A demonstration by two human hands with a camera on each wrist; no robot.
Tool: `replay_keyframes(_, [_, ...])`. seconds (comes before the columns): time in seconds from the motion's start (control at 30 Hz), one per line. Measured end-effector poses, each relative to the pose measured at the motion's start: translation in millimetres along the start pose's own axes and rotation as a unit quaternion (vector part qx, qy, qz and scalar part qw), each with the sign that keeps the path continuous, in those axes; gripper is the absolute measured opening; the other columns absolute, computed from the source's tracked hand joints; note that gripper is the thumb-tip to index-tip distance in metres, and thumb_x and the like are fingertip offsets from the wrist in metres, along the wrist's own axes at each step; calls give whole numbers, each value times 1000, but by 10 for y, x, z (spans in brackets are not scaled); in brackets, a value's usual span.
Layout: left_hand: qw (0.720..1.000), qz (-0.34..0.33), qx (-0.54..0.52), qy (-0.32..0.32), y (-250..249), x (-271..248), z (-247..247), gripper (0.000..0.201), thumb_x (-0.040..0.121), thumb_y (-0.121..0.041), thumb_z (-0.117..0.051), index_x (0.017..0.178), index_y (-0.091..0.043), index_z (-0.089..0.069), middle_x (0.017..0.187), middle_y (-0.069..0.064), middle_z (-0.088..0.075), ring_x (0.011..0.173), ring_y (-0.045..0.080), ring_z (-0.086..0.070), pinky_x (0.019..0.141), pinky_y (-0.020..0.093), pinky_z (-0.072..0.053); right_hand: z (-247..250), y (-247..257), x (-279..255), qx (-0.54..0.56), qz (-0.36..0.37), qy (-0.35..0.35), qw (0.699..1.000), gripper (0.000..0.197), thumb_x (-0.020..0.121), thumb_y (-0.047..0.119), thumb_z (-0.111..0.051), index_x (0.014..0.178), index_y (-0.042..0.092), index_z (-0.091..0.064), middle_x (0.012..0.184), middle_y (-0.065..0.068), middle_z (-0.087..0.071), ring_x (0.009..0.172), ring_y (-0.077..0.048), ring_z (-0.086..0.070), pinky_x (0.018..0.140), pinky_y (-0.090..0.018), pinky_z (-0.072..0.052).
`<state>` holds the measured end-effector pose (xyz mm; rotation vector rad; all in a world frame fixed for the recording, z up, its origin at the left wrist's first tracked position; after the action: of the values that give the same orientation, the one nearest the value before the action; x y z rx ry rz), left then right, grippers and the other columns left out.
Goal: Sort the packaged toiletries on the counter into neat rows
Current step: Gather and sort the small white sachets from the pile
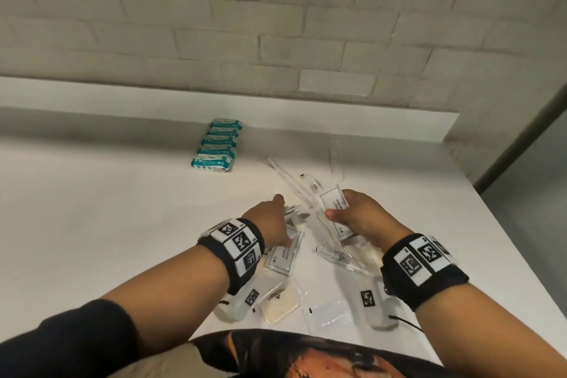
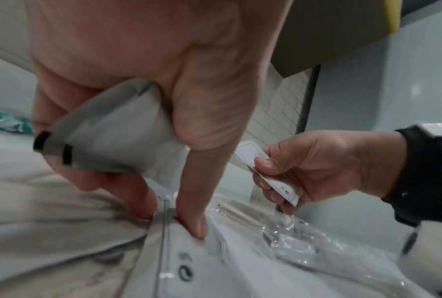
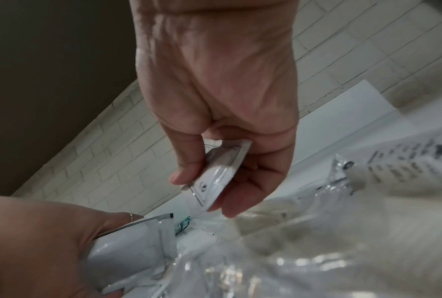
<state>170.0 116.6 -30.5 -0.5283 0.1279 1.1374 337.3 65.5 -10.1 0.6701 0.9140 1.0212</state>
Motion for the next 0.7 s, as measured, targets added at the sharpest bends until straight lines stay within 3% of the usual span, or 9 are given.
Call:
replay_keyframes(0.07, [1000,10,-22,18,16,20,-30,77,72,-26,-80,133,-12,-35,119,7,-61,102,26,-61,82,33,-51,-18,1,12,-11,9,-5,1000,14,84,17,-71,95,14,-63,90,-8,-69,87,-30,-67,76,-45,-58])
replay_keyframes(0.17, [998,13,-62,20,37,29,-21,70,74,-20,-77,131,-11,-38,114,7,-60,98,25,-60,80,32,-51,-25,15,-11,20,6,-11,1000,17,88,21,-67,100,11,-62,89,-7,-66,82,-26,-64,70,-38,-57])
replay_keyframes(0.23, [992,7,-128,-14,31,36,67,65,75,-19,-75,129,-11,-39,110,7,-59,96,25,-61,77,33,-51,-42,46,-47,61,8,1,998,18,91,23,-64,103,10,-61,92,-8,-66,83,-25,-63,72,-39,-56])
replay_keyframes(0.3, [954,-6,-293,-54,4,38,198,66,75,-16,-77,130,-12,-40,113,7,-61,97,26,-63,77,34,-52,-124,100,-89,115,4,36,993,18,92,22,-62,106,10,-59,92,-10,-66,81,-26,-63,71,-40,-55])
replay_keyframes(0.4, [842,-48,-532,-68,-154,13,362,65,72,-8,-79,128,-7,-46,112,13,-67,98,31,-67,86,45,-56,-218,248,-121,202,23,40,978,29,87,7,-66,113,8,-53,103,-16,-68,92,-34,-68,75,-45,-57])
replay_keyframes(0.47, [782,-70,-617,-49,-244,-21,438,45,83,-7,-69,125,-6,-51,109,16,-69,97,30,-68,86,43,-56,-150,317,-105,252,40,-10,967,42,80,-8,-68,113,5,-47,107,-19,-66,96,-35,-67,84,-49,-56])
replay_keyframes(0.53, [739,-68,-670,-11,-265,-67,468,26,95,-7,-51,121,-6,-54,98,15,-69,83,25,-69,77,37,-56,-10,369,-99,269,51,-46,961,48,73,-14,-69,112,3,-48,103,-19,-67,92,-36,-67,82,-47,-56])
replay_keyframes(0.6, [725,-81,-684,15,-239,-97,476,26,97,-6,-43,122,-5,-52,98,15,-70,78,24,-71,76,38,-56,139,425,-105,281,61,-51,956,38,69,-13,-68,102,2,-56,91,-17,-66,80,-34,-66,71,-40,-55])
replay_keyframes(0.7, [740,-101,-665,-11,-181,-110,496,30,93,-5,-57,123,-7,-55,109,18,-69,93,29,-69,84,45,-55,250,519,-150,347,56,-14,936,28,76,-16,-63,99,0,-63,83,-17,-67,69,-29,-67,64,-40,-59])
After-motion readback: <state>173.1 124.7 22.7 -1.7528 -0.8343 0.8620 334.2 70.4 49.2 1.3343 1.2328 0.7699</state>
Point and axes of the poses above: each hand's wrist, its own x-axis towards the middle knuckle, its own z-axis out of the back of the hand, y = z × x, the point moved 9 cm from there along x, towards the middle knuckle
